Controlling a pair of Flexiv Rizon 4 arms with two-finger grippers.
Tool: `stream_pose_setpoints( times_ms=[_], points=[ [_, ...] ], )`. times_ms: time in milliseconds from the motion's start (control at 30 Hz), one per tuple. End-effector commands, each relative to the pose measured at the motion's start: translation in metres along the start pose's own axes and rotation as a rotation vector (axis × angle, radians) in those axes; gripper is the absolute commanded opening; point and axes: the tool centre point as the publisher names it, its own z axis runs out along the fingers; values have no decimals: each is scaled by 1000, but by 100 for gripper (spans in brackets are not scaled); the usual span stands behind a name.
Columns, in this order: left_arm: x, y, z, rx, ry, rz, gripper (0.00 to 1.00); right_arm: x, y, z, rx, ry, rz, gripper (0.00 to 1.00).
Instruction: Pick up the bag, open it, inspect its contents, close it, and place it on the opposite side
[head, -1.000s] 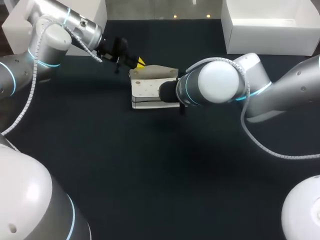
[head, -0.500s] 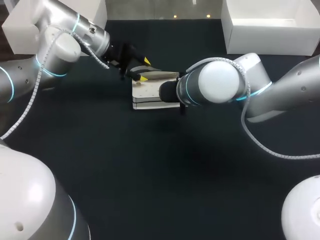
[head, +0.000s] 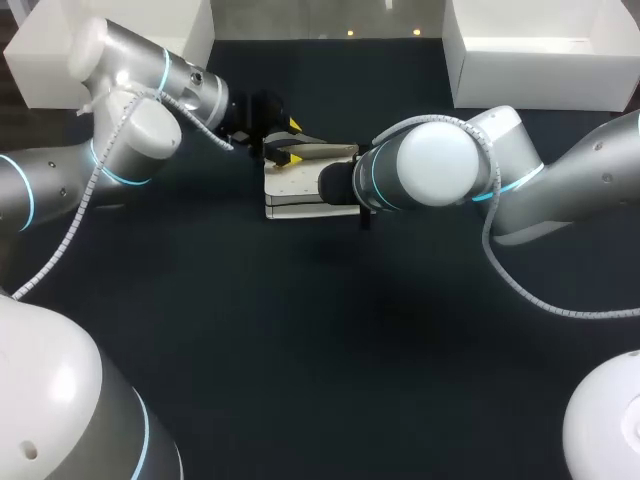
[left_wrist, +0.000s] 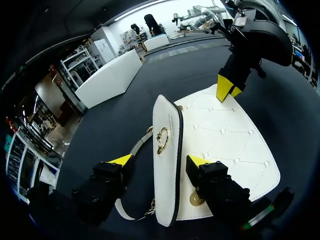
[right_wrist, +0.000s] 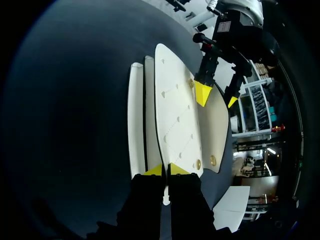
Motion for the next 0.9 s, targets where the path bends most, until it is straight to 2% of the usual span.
stream_pose_setpoints(
  times_ms=[33,367,467,600,733,833,900],
  points=[
    [-14,7,14,15,39,-19,69,2,0,0,-2,-7,1,0],
    [-23,10,23,8,73,-45,64,2,0,0,-2,-7,1,0],
    [-26,12,26,2,80,-55,60,2,0,0,-2,-7,1,0],
    [-29,14,28,-6,90,-74,44,2,0,0,-2,-7,1,0],
    [-30,18,30,-10,104,-102,37,2,0,0,-2,-7,1,0],
    [-30,21,31,3,114,-121,0,2,0,0,-2,-7,1,0],
    [-30,22,31,12,119,-129,0,2,0,0,-2,-7,1,0]
  ],
)
